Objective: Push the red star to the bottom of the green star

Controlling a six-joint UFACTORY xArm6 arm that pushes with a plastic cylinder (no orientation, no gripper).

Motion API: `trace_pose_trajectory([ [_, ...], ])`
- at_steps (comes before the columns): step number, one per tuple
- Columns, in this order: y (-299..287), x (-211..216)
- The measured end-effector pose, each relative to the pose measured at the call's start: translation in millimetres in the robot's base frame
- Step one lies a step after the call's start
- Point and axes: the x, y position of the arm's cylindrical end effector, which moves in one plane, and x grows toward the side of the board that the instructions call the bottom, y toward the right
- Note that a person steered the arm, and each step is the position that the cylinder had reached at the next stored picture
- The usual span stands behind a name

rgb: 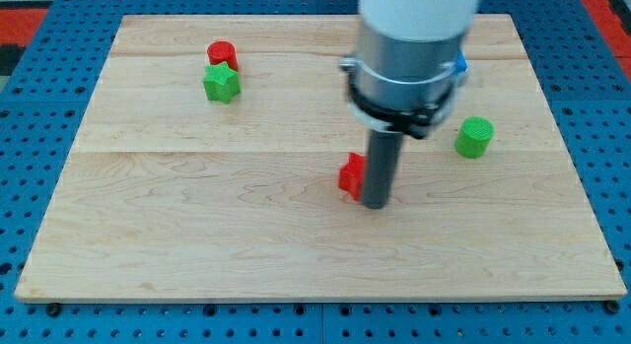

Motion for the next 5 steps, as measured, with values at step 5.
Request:
trace_pose_trajectory([
  [5,-40.1,-65.6],
])
